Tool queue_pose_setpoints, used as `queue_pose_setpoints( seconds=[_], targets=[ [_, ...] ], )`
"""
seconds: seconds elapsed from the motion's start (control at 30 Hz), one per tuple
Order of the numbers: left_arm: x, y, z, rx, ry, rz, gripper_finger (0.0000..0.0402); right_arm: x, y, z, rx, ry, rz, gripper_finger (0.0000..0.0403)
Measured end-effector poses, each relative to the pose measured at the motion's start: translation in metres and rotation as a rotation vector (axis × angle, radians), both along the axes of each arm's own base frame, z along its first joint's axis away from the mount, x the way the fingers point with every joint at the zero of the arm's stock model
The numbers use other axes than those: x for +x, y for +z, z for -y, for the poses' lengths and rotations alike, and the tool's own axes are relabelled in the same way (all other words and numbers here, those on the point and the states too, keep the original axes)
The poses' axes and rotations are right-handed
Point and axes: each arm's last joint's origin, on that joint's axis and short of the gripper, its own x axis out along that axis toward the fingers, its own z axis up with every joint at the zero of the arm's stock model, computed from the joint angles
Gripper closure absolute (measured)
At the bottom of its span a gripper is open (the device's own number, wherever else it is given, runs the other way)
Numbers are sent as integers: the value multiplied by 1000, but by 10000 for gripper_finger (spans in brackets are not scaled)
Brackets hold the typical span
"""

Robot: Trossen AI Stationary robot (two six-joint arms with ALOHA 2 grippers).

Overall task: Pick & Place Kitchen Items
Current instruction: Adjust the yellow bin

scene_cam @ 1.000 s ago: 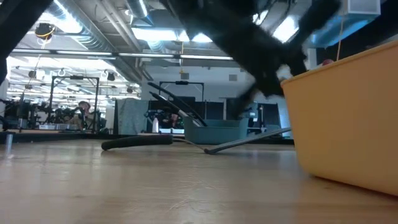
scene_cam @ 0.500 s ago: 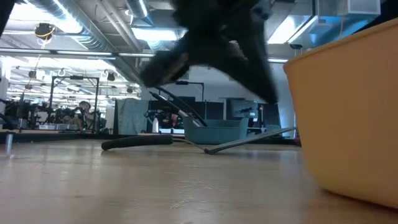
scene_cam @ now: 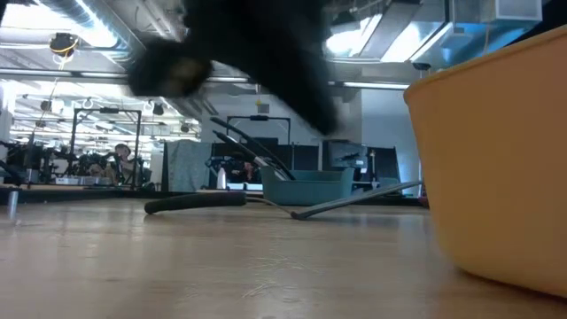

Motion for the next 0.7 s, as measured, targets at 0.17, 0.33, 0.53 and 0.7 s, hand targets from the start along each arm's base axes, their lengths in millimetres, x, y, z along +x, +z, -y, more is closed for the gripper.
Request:
queue_pose_setpoints(
  seconds=[0.17,0.33,0.53,0.7],
  targets=[
    [-20,-1,24,-35,-30,-68,400,-1,1,1,-3,17,0,403],
    [-7,4,30,-156,-227,8,400,0,1,2,-7,23,-2,403],
    [12,-7,16,-209,-350,108,400,1,1,4,-4,15,-4,403],
    [25,-31,17,-250,-395,136,400,-2,1,-1,1,29,-6,403]
  ],
)
